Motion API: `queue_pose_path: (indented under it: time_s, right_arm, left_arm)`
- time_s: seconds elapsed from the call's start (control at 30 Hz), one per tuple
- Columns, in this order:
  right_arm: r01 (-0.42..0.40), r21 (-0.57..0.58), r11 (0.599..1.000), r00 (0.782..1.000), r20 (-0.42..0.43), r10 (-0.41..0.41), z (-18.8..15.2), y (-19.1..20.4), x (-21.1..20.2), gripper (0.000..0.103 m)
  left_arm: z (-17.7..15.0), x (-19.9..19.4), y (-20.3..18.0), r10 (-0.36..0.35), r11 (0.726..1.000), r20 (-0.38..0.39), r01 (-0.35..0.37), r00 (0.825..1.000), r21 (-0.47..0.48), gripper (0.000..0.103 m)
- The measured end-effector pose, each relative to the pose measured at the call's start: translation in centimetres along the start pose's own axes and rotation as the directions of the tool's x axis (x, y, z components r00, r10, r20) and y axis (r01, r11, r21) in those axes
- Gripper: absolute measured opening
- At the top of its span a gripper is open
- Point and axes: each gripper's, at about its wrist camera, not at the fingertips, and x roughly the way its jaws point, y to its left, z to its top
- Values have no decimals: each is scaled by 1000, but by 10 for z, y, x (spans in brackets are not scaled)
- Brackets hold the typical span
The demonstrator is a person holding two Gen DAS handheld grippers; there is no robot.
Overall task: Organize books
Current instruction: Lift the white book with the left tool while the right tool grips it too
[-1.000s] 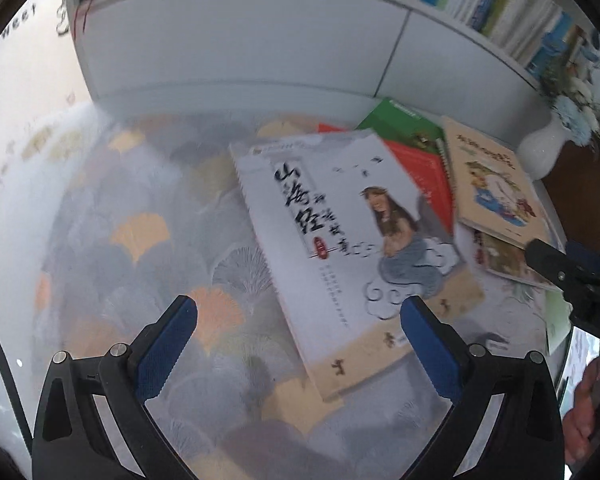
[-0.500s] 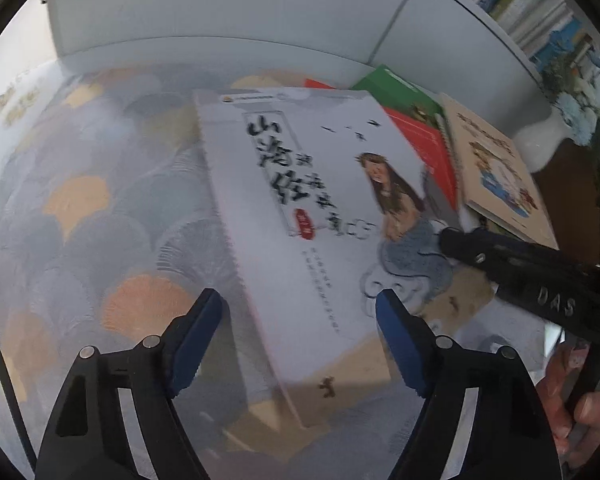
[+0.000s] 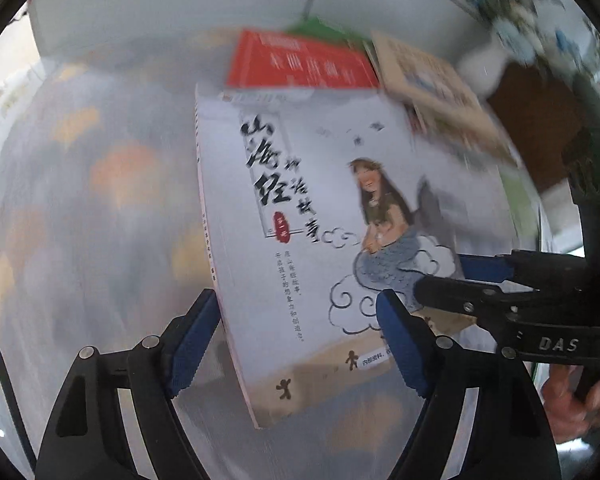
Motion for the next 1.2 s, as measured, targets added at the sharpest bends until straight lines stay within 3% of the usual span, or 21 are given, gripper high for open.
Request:
queue_pose_path:
  time_s: [0.1,0.13,0.27,0.37,0.47,0.6,0.67,0.73,0.8,0.87,0.93,0.97,1.1,1.17,1.2]
  right_arm:
    - [-37,0,999,998,-55,36,-41,-9,3,47]
    - [-34,-2,999,999,-38,34,-50,-12,-1,40]
    - [68,-2,998,995,77,-68,-57,-28,-15,40]
    - [27,8,1000,995,99,-28,-50,-35,-6,41]
    - [-57,-24,998,994,89,59,-45,-17,1,43]
    - [-19,-28,999,995,101,22,-44,-9,6,46]
    - [-114,9,993,989,93,112,-44,-12,0,46]
    - [-276,22,961,956,109,272,-44,-17,-16,46]
    - [-444,27,896,892,114,438,-44,-18,-28,46]
    - [-565,35,825,821,121,557,-42,-17,-31,46]
    - [-619,41,785,783,114,611,-39,-11,-23,51]
    - [-612,45,789,788,112,605,-37,-7,-18,51]
    - [-418,21,908,907,64,416,-34,15,12,48]
    - [-377,79,923,926,50,374,-34,8,24,35]
    - [-412,142,900,911,57,408,-35,-1,28,22]
  left_arm:
    - [-23,-3,-1,29,999,-7,-29,1000,-18,77]
    - [-25,-6,0,39,999,-3,-39,999,-21,75]
    - [-23,-11,7,5,998,20,-4,1000,-58,70]
    - [-19,-5,5,-22,997,13,22,1000,-69,69]
    - [-23,0,-8,27,999,23,-26,999,-44,69]
    - [-33,-5,-10,62,997,27,-61,998,-39,69]
    - [-39,-8,-5,24,998,27,-22,999,-62,69]
    - [-42,-8,0,-31,995,27,33,999,-97,69]
    - [-46,-8,6,-96,985,30,99,995,-142,69]
    - [-47,-8,12,-142,974,35,146,989,-176,69]
    - [-46,-6,18,-184,961,38,188,982,-203,69]
    - [-47,-6,20,-198,956,42,203,979,-211,69]
    - [-51,-6,32,-263,929,62,270,963,-253,69]
    - [-54,-6,39,-291,913,68,298,954,-277,69]
    - [-53,-5,39,-299,908,70,306,952,-287,69]
